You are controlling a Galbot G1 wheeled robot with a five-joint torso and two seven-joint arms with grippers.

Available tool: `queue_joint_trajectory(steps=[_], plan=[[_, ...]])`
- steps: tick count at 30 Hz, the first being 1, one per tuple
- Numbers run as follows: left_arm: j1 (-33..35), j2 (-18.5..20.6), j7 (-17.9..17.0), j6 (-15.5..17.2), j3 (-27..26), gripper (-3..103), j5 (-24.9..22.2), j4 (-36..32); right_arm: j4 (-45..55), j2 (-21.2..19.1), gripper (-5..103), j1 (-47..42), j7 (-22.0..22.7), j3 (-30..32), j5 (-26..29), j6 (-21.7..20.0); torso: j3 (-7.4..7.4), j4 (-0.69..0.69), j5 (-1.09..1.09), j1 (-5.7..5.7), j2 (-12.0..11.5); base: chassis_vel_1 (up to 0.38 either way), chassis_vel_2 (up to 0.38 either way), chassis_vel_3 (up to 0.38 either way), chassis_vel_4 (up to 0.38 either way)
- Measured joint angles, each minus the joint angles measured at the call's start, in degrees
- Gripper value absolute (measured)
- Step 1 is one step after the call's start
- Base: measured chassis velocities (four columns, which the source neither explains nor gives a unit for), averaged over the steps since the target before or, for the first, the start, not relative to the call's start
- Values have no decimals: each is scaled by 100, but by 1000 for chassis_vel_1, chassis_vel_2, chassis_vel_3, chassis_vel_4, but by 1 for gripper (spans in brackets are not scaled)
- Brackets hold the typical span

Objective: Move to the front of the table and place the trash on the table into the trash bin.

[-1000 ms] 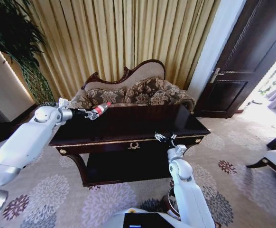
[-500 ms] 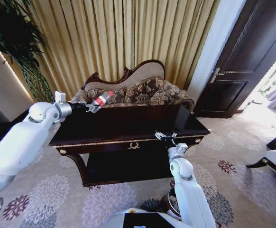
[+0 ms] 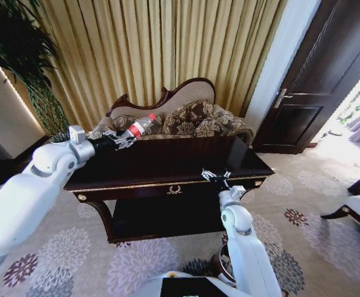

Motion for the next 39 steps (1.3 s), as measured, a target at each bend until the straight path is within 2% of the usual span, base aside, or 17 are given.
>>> queue_joint_trajectory(steps=[4, 7, 9, 10, 11, 12, 17, 24, 29, 30, 33, 39], plan=[[497, -1, -39, -179, -316, 51, 169, -271, 36, 11, 100, -21, 0, 5, -4, 0, 0, 2, 0, 0, 0, 0, 0, 0, 0], [601, 1, -39, -277, -383, 51, 245, -294, 57, 20, 100, -31, 1, 5, -7, 0, 0, 2, 0, 0, 0, 0, 0, 0, 0], [894, 3, -43, -586, -565, 51, 373, -352, 119, 33, 100, -74, 2, -3, -19, -1, 0, 0, 0, 0, 0, 0, 0, 0, 0], [894, 3, -43, -586, -565, 51, 373, -352, 119, 33, 100, -74, 2, -3, -19, -1, 0, 0, 0, 0, 0, 0, 0, 0, 0], [1229, -33, -89, -954, -740, 51, 541, -442, 184, 27, 100, -92, 3, -13, -24, -9, 0, 1, 1, 0, 0, 0, 0, 0, 0], [1464, -88, -215, -1185, -832, 51, 589, -523, 225, 4, 100, -91, 4, -23, -24, -22, -1, 1, 0, 0, 0, 0, 0, 0, 0], [1792, -212, -426, -1446, -926, 51, 730, -623, 339, -78, 100, -67, 6, -48, -6, -101, 0, 1, 0, 0, 0, 0, 0, 0, 0], [2092, -468, -637, -1878, -945, 51, 1248, -619, 580, -240, 100, -74, 0, -87, 182, -187, 0, 0, 1, 0, 0, 0, 0, 0, 0], [2224, -689, -676, -2004, -931, 51, 1476, -545, 926, -422, 100, -242, -216, -301, 953, -357, 0, 0, 0, 0, 0, 0, 0, 0, 0], [2224, -689, -676, -2004, -931, 51, 1476, -545, 926, -422, 100, -242, -216, -301, 953, -357, 0, 0, 0, 0, 0, 0, 0, 0, 0], [2161, -707, -663, -2015, -824, 51, 1514, -520, 1206, -585, 100, -196, -379, -499, 1601, -685, 0, 1, 0, 0, 0, 0, 0, 0, 0], [1914, -657, -599, -2108, -571, 53, 1512, -370, 1243, -672, 100, 65, -316, -563, 2076, -903, 0, 1, 0, 0, 0, 0, 0, 0, 0]])
